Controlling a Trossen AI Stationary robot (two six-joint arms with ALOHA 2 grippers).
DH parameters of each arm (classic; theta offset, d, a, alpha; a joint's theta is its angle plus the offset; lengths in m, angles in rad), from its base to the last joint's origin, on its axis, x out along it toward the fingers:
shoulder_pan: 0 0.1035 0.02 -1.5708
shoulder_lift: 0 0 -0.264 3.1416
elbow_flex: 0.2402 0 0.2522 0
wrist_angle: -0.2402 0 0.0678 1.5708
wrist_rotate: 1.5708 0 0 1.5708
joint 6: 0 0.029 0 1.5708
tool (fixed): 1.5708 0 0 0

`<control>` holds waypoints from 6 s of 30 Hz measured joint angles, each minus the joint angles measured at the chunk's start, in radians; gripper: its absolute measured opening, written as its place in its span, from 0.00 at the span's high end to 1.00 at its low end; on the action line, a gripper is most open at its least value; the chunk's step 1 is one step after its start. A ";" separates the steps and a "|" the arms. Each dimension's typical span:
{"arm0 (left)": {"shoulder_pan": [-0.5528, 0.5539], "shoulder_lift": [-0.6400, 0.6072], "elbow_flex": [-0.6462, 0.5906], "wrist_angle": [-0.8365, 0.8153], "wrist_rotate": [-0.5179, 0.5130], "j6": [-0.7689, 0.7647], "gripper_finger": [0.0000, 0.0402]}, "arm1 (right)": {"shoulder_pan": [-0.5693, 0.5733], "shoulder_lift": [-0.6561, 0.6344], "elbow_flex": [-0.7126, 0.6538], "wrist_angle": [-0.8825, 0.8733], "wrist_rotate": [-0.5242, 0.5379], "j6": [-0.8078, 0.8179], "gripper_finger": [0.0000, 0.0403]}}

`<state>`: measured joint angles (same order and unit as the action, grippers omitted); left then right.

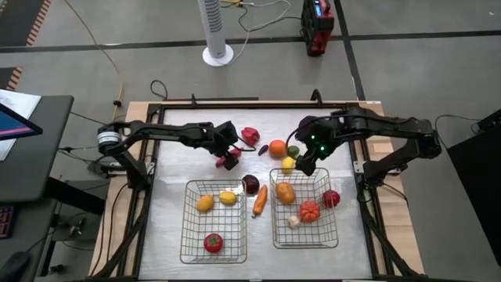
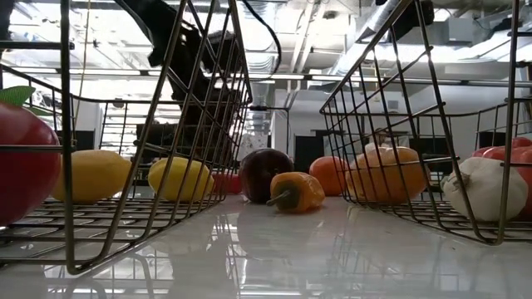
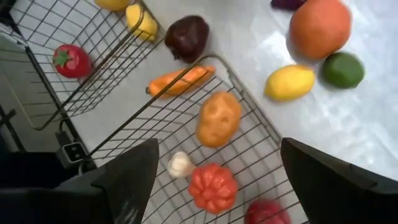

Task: Sort produce into baskets
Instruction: Put the red chili pepper into the right brown wire basket, then put the orange into the left brown wire basket

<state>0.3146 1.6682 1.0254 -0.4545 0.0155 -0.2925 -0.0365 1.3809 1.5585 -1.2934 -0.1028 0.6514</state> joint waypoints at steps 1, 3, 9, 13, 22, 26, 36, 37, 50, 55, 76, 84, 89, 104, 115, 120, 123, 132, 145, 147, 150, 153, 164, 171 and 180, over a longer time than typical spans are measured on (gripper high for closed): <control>0.002 0.019 0.010 0.002 -0.011 0.009 0.23 | -0.008 -0.001 0.000 0.000 0.001 -0.014 0.10; 0.003 0.054 0.031 0.001 -0.041 0.024 0.23 | -0.021 -0.001 0.000 0.000 0.002 -0.041 0.10; 0.003 0.122 0.084 0.001 -0.066 0.049 0.23 | -0.053 -0.002 0.000 0.000 0.002 -0.107 0.10; 0.006 0.136 0.091 -0.010 -0.085 0.065 0.29 | -0.062 -0.002 0.000 -0.001 0.001 -0.128 0.10; 0.058 0.145 0.091 -0.056 -0.046 0.088 0.54 | -0.073 -0.002 0.000 0.000 -0.001 -0.163 0.10; 0.090 0.158 0.094 -0.078 0.019 0.100 0.61 | -0.078 -0.002 0.000 0.000 0.000 -0.163 0.10; 0.116 0.119 0.088 -0.107 0.134 0.098 0.67 | -0.086 -0.002 0.000 0.033 0.000 -0.166 0.10; 0.117 0.100 0.088 -0.110 0.139 0.096 0.67 | -0.091 -0.002 0.000 0.037 0.000 -0.165 0.10; 0.069 -0.386 0.091 0.020 0.510 0.085 0.67 | -0.148 -0.013 0.000 0.276 0.079 -0.230 0.10; -0.004 -0.518 0.091 0.042 0.572 0.008 0.67 | -0.190 0.008 0.000 0.415 0.078 -0.241 0.10; -0.326 -0.455 0.091 0.156 0.138 -0.011 0.67 | -0.215 0.032 0.000 0.590 0.039 -0.132 0.10; -0.349 -0.216 0.091 0.494 0.025 0.019 0.67 | -0.206 -0.025 0.000 0.699 0.011 0.005 0.10; -0.349 -0.054 0.092 0.796 0.029 -0.034 0.67 | -0.198 -0.049 0.000 0.740 -0.005 0.049 0.10; -0.348 0.202 0.091 1.150 -0.002 -0.005 0.67 | -0.186 -0.054 0.000 0.730 -0.057 0.065 0.10; -0.346 0.197 0.092 1.122 0.006 -0.001 0.37 | -0.186 -0.054 0.000 0.721 -0.057 0.044 0.10; -0.327 0.142 0.091 1.120 0.019 -0.090 0.29 | -0.203 -0.054 0.000 0.664 -0.059 0.044 0.10; -0.309 0.083 0.092 1.073 0.032 -0.110 0.29 | -0.217 -0.055 0.000 0.629 -0.058 0.035 0.10; -0.289 -0.161 0.092 0.637 -0.039 0.010 0.36 | -0.255 -0.057 0.000 0.392 -0.012 -0.022 0.10; -0.306 -0.339 0.083 0.222 -0.161 0.096 0.46 | -0.451 0.103 -0.144 0.301 -0.014 -0.228 0.10; -0.313 -0.344 0.083 0.221 -0.168 0.088 0.48 | -0.456 0.167 -0.144 0.323 -0.019 -0.277 0.10; -0.333 -0.343 0.081 0.218 -0.211 0.080 0.50 | -0.452 0.260 -0.144 0.348 -0.026 -0.354 0.10; -0.351 -0.346 0.025 0.299 -0.230 0.044 0.51 | -0.440 0.340 -0.144 0.351 -0.027 -0.421 0.10; -0.409 -0.492 -0.364 0.623 -0.268 -0.358 0.54 | -0.360 0.473 -0.143 0.375 -0.033 -0.618 0.10; -0.417 -0.665 -0.388 0.463 -0.379 -0.437 0.54 | -0.351 0.551 -0.141 0.384 -0.031 -0.662 0.10; -0.413 -0.951 -0.388 0.243 -0.514 -0.453 0.54 | -0.351 0.554 -0.133 0.409 -0.015 -0.702 0.19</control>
<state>-0.0985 0.7176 0.6376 -0.2119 -0.4982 -0.7451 -0.3877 1.9352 1.4255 -0.8848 -0.1175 -0.0505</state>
